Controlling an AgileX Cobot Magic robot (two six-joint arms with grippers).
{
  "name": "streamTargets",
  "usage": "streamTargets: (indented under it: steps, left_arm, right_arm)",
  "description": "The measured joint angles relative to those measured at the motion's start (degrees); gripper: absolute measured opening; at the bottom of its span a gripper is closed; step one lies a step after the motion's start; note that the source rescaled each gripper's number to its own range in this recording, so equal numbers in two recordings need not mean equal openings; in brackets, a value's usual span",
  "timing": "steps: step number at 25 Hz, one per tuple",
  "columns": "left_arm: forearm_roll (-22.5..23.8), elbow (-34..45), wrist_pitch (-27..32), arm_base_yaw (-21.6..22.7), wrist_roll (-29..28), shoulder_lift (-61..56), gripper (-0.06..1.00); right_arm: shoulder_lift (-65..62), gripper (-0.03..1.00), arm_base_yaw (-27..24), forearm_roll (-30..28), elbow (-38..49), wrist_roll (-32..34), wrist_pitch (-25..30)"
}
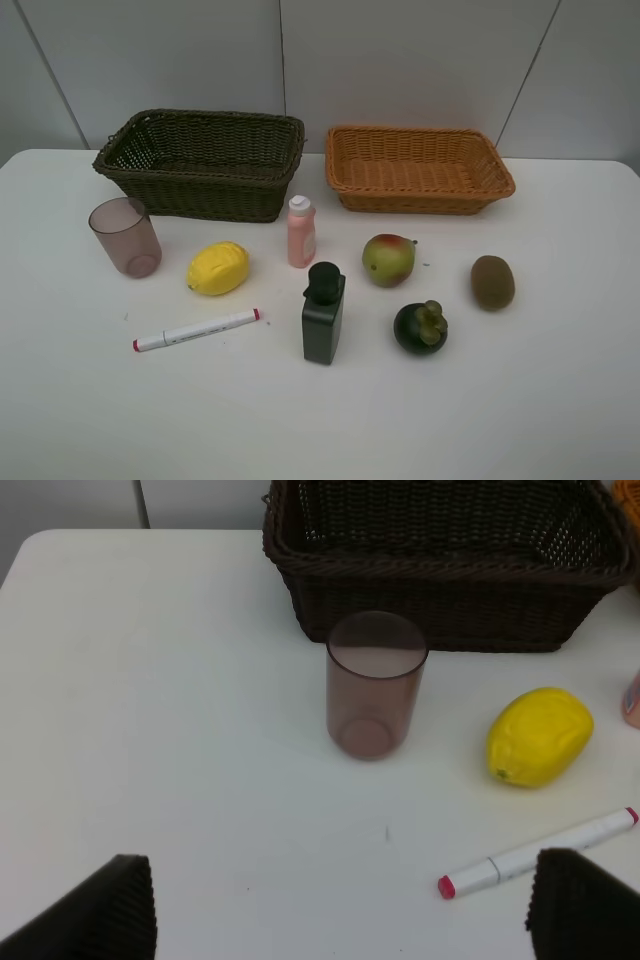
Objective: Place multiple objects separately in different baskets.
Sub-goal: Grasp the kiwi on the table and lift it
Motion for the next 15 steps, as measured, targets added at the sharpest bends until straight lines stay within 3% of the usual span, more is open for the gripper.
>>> streamTargets:
  steps: [15]
  left_arm:
    - [0.0,0.0,0.0,0.0,0.0,0.0,0.96]
  right_arm:
    - [0.0,1.00,0.0,0.0,0.0,0.0,0.0]
